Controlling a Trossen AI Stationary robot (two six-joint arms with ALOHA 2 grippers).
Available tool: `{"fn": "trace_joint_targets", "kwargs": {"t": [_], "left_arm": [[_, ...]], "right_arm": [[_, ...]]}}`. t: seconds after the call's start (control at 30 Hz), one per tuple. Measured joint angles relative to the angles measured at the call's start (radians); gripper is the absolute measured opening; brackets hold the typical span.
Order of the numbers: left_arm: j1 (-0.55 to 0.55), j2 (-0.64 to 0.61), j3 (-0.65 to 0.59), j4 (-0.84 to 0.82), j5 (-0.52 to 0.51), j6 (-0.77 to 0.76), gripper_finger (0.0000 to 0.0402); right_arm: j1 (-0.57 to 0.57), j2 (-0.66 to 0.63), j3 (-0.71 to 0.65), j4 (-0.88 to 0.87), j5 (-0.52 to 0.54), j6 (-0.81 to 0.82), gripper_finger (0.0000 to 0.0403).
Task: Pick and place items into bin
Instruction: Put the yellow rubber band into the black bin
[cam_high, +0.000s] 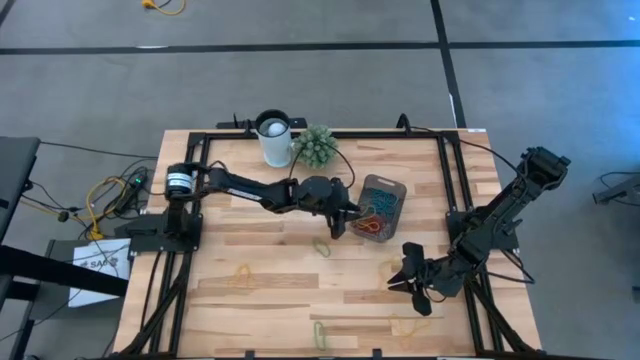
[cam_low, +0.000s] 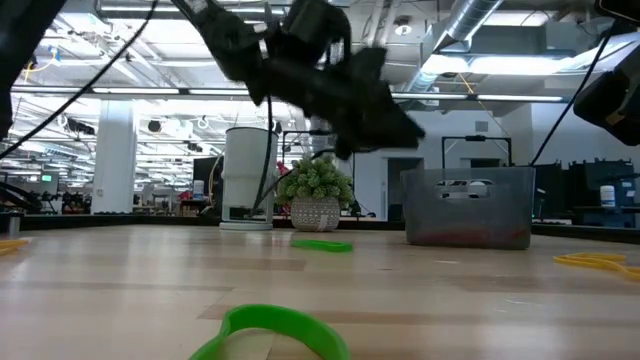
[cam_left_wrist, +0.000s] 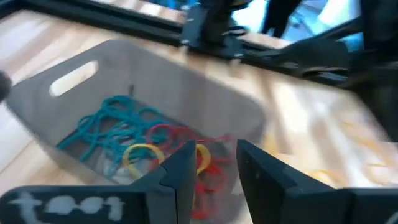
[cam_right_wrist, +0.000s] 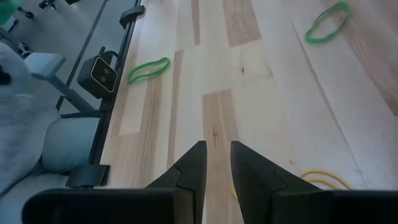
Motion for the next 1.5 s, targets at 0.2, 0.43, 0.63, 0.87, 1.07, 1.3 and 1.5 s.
{"fn": "trace_joint_targets", "kwargs": {"t": [0.2,0.43,0.63,0.87,1.07,1.3,1.5], "left_arm": [[-0.011,-0.242,0.000,-0.352,0.040,0.037,0.0105],[-0.116,-0.590,0.001,-0.925,-0.153,0.057,0.0105],[-0.332,-0.791,-0.043,-1.245,-0.429,-0.172,0.0105],[-0.610,-0.947,-0.234,-1.393,-0.551,-0.560,0.0105],[-0.785,-0.957,-0.507,-1.180,-0.587,-0.756,0.0105],[-0.823,-0.870,-0.723,-0.909,-0.586,-0.769,0.0105],[-0.823,-0.802,-0.746,-0.837,-0.561,-0.814,0.0105]], "right_arm": [[0.000,0.000,0.000,-0.004,0.000,0.000,0.0066],[0.000,0.000,0.000,-0.004,0.006,0.000,0.0066],[0.000,0.000,0.000,-0.041,0.105,0.000,0.0066],[-0.032,0.000,0.000,-0.050,0.158,0.001,0.0066],[-0.081,0.000,0.000,-0.050,0.156,0.001,0.0066],[-0.124,0.000,0.000,-0.049,0.153,0.001,0.0066],[-0.138,0.000,0.000,-0.049,0.150,0.001,0.0066]]}}
